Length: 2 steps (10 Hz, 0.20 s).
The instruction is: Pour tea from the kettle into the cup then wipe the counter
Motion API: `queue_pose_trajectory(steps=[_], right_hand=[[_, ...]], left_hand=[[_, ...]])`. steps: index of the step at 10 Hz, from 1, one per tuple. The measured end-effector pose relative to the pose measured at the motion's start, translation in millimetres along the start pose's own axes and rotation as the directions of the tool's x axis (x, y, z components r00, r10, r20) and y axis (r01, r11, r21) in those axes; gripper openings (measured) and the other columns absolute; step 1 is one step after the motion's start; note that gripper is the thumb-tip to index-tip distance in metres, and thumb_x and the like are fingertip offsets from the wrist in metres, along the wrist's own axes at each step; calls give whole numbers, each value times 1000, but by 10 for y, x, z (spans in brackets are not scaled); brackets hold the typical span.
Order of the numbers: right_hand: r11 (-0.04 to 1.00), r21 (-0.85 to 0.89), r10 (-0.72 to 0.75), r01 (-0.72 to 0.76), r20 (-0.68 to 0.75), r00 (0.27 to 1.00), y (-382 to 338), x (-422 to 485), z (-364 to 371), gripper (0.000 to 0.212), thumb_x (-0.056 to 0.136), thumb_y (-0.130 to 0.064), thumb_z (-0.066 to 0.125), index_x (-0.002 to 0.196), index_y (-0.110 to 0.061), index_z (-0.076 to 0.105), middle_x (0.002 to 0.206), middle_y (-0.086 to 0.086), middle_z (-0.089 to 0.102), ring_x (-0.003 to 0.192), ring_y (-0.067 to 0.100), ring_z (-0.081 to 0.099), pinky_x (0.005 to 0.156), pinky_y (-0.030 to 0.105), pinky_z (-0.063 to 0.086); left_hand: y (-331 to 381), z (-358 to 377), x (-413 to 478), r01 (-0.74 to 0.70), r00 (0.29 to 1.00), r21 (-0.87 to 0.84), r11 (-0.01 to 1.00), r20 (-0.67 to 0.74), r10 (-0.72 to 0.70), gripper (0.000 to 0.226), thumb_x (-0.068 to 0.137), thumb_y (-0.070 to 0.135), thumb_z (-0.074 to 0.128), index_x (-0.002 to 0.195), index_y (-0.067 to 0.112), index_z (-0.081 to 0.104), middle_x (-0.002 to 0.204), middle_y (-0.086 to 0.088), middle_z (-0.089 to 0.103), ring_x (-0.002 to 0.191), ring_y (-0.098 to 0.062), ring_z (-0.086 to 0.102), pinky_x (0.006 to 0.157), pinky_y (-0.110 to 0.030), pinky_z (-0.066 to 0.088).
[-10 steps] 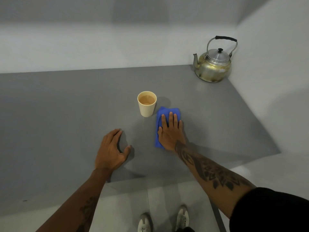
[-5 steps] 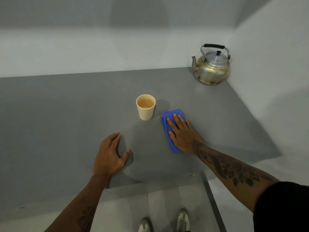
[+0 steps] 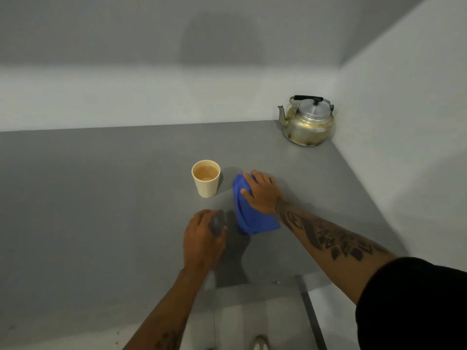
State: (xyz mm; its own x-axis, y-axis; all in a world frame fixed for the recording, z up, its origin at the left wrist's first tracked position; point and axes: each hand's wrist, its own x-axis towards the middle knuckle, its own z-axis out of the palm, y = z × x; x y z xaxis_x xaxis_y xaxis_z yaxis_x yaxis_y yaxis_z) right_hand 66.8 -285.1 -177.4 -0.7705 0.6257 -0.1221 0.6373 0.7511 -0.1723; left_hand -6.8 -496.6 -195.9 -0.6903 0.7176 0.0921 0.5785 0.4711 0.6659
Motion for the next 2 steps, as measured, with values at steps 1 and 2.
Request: queue_pose_trajectory(steps=[1, 2], right_hand=[[997, 30, -70, 70, -5, 998, 82, 172, -117, 54, 96, -34, 36, 144, -10, 32, 152, 15, 32, 139, 32, 31, 113, 46, 24], [992, 55, -115, 112, 55, 992, 137, 336, -150, 50, 95, -23, 40, 142, -7, 34, 150, 16, 33, 137, 35, 33, 113, 47, 26]], left_hand=[[468, 291, 87, 97, 995, -53, 994, 16, -96, 40, 89, 34, 62, 124, 17, 56, 127, -5, 57, 117, -23, 54, 97, -34, 44], [712, 539, 197, 169, 985, 1, 986, 26, -169, 42, 91, 36, 56, 129, 18, 50, 133, -5, 51, 123, -22, 47, 104, -34, 36]])
